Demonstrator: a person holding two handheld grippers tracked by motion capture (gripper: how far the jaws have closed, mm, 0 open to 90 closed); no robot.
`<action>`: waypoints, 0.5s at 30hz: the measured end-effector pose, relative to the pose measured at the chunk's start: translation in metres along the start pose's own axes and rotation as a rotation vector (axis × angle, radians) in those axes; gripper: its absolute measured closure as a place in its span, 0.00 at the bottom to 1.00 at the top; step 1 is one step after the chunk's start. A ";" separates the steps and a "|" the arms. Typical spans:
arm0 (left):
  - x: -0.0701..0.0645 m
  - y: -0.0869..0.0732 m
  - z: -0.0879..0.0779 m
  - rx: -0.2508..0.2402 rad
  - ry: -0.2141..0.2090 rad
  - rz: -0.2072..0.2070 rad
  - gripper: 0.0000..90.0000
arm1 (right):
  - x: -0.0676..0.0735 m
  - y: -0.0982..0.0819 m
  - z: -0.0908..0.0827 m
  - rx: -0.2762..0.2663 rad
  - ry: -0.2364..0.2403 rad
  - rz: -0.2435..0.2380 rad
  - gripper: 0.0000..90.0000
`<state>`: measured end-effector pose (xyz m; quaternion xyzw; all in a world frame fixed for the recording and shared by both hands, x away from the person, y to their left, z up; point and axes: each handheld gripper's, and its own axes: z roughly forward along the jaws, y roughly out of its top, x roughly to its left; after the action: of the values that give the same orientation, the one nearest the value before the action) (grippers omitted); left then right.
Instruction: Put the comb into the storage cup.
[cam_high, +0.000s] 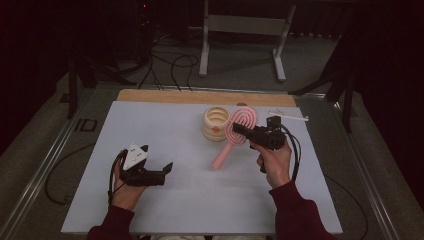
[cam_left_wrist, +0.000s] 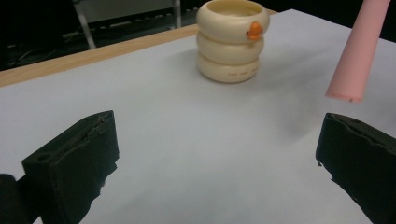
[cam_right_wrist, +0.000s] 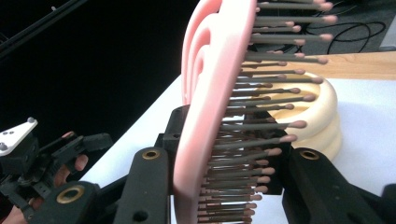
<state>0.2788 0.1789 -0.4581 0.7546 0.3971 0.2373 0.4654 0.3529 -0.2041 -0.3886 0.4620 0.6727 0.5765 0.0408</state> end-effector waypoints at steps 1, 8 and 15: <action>0.001 -0.003 -0.002 -0.003 0.008 -0.002 0.00 | 0.000 0.000 0.000 0.000 0.000 0.000 0.71; 0.011 -0.022 -0.016 -0.021 0.040 -0.012 0.00 | -0.002 0.004 -0.002 -0.012 -0.008 -0.002 0.71; 0.023 -0.044 -0.033 -0.030 0.088 -0.025 0.00 | -0.004 0.009 -0.004 -0.019 -0.021 -0.013 0.71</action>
<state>0.2510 0.2260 -0.4828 0.7312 0.4232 0.2703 0.4617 0.3584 -0.2108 -0.3816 0.4633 0.6697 0.5777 0.0558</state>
